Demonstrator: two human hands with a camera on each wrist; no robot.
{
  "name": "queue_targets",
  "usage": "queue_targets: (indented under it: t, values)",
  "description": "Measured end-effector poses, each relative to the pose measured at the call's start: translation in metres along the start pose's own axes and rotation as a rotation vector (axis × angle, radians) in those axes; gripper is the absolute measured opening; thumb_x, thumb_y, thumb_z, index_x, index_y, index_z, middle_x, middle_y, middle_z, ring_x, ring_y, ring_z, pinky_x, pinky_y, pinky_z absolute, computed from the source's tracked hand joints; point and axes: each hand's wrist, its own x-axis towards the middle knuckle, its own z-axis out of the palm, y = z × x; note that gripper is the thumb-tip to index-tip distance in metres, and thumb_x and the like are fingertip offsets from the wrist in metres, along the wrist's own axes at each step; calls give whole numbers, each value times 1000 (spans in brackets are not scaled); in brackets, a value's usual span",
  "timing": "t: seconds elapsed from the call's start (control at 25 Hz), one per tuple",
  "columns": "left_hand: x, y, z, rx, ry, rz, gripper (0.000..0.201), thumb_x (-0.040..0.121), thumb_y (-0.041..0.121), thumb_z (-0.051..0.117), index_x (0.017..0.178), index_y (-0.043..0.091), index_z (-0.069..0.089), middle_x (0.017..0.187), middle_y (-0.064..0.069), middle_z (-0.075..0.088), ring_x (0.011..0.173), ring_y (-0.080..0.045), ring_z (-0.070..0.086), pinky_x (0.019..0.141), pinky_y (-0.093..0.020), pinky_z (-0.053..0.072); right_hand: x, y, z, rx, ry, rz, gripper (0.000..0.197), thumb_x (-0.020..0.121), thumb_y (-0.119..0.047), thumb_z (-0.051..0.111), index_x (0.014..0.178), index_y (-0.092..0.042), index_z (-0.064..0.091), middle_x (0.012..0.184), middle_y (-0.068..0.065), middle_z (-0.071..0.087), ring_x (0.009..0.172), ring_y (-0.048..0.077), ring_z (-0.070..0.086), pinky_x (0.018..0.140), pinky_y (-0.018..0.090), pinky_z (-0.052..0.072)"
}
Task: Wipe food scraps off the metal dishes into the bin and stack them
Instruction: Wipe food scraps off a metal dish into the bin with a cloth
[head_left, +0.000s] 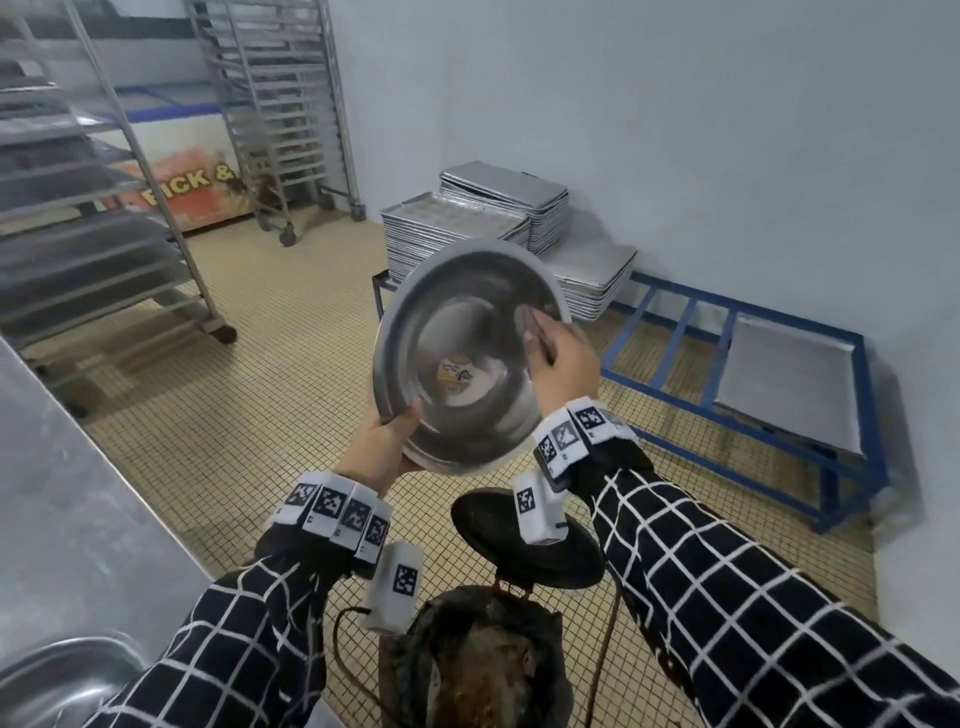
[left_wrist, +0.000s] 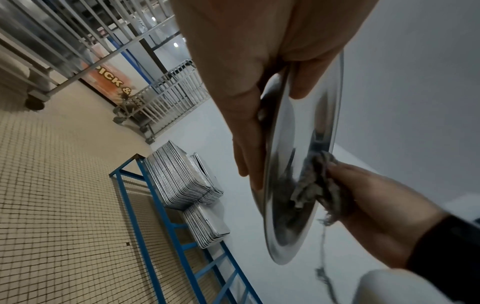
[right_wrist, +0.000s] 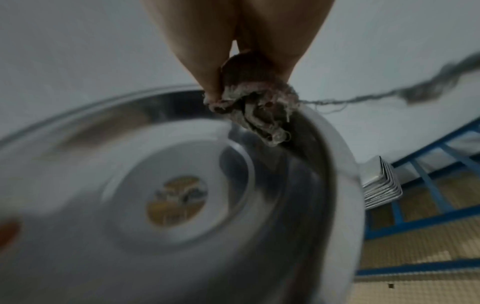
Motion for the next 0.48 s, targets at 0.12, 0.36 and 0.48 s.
queue_targets:
  t: [0.12, 0.36, 0.48]
  values:
    - [5, 7, 6, -20, -4, 10, 47, 96, 24, 50, 138, 7, 39, 125, -20, 59, 103, -33, 63, 68, -35, 58, -17, 12, 14, -97, -124, -141, 38, 93, -16, 56, 132, -15, 56, 125, 12, 51, 113, 21, 50, 101, 21, 32]
    - [14, 17, 9, -135, 37, 59, 50, 97, 19, 48, 143, 7, 33, 127, -24, 55, 103, -38, 61, 57, -32, 57, -64, 11, 13, -135, -441, -365, 33, 95, -16, 53, 128, -15, 59, 124, 2, 58, 112, 15, 54, 98, 29, 46]
    - [19, 13, 10, -119, 71, 51, 51, 97, 24, 49, 142, 7, 34, 126, -24, 56, 99, -36, 63, 57, -34, 57, -83, 6, 4, -42, -355, -328, 30, 98, -27, 49, 126, -23, 58, 115, -6, 65, 101, 7, 60, 86, 26, 52]
